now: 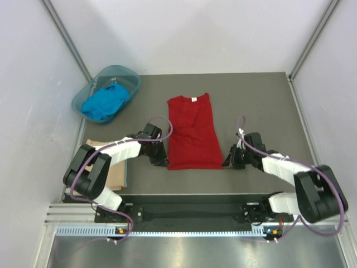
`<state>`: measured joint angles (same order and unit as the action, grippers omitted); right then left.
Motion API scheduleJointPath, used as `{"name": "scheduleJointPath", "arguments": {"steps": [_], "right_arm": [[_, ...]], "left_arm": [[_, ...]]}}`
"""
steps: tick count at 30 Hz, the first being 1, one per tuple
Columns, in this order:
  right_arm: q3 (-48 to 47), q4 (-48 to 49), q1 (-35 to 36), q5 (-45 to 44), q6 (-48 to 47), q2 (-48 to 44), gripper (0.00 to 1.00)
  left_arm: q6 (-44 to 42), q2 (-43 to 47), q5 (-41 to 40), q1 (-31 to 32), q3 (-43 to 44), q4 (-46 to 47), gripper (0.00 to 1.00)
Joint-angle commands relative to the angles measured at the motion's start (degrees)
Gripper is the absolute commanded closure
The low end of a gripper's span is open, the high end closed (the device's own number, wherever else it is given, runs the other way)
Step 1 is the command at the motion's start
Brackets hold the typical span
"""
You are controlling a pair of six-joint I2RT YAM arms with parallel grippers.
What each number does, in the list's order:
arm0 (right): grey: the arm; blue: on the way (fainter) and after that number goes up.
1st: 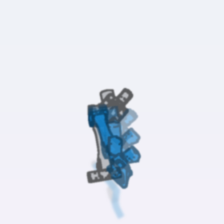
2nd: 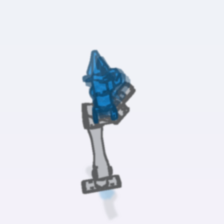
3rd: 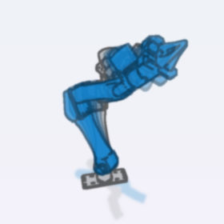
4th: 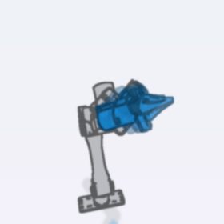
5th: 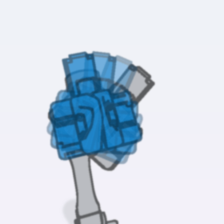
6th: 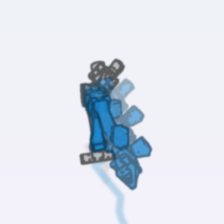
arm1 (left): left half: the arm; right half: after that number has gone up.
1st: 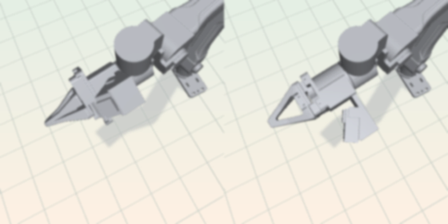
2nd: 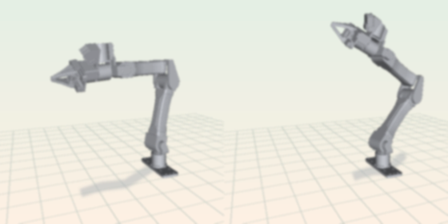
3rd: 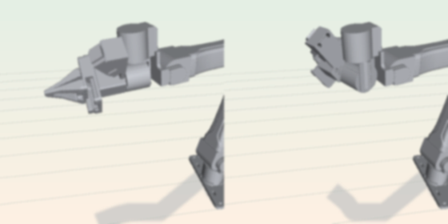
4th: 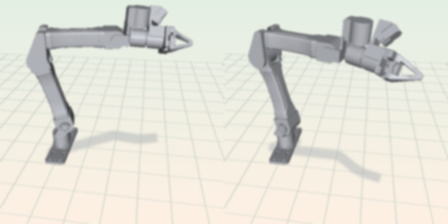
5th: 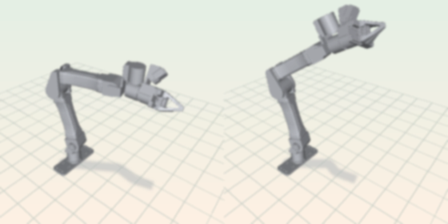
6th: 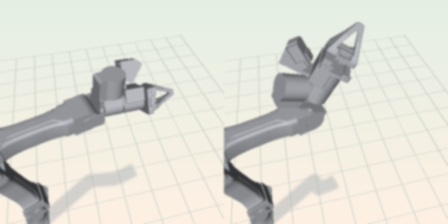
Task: Fold and stack the t-shirts
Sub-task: Fold the tshirt
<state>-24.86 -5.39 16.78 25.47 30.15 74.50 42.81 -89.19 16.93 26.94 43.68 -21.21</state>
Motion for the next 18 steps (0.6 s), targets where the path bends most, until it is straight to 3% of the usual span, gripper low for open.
{"name": "scheduleJointPath", "arguments": {"steps": [1,3,6,8,10,13,18], "right_arm": [[1.5,-7.7,1.2,-6.1,1.9,-6.7,0.81],[-0.6,-10.5,1.2,-8.6,1.3,-10.4,0.66],[-6.4,-14.5,0.9,-13.5,-1.5,-11.4,0.59],[-10.3,-14.7,0.4,-13.9,-5.0,-9.9,0.59],[-16.2,-12.6,0.2,-13.4,-9.2,-6.0,0.67],[-23.4,-8.9,-0.3,-7.7,-13.6,0.9,0.68],[-34.9,-10.2,-1.1,-2.5,-20.7,14.1,0.59]], "left_arm": [[2.5,3.4,-5.1,1.8,-2.5,-7.9,0.83],[2.5,5.4,-7.1,1.7,-1.3,-9.8,0.67],[0.8,5.9,-12.1,0.4,4.5,-14.2,0.58],[-1.8,4.8,-11.9,-1.2,9.1,-14.6,0.58],[-4.3,4.0,-11.3,-3.7,12.5,-11.4,0.59],[-8.2,2.1,-5.4,-6.4,14.7,-5.9,0.59],[-11.1,-3.5,-1.2,-7.3,17.5,0.5,0.59]]}}
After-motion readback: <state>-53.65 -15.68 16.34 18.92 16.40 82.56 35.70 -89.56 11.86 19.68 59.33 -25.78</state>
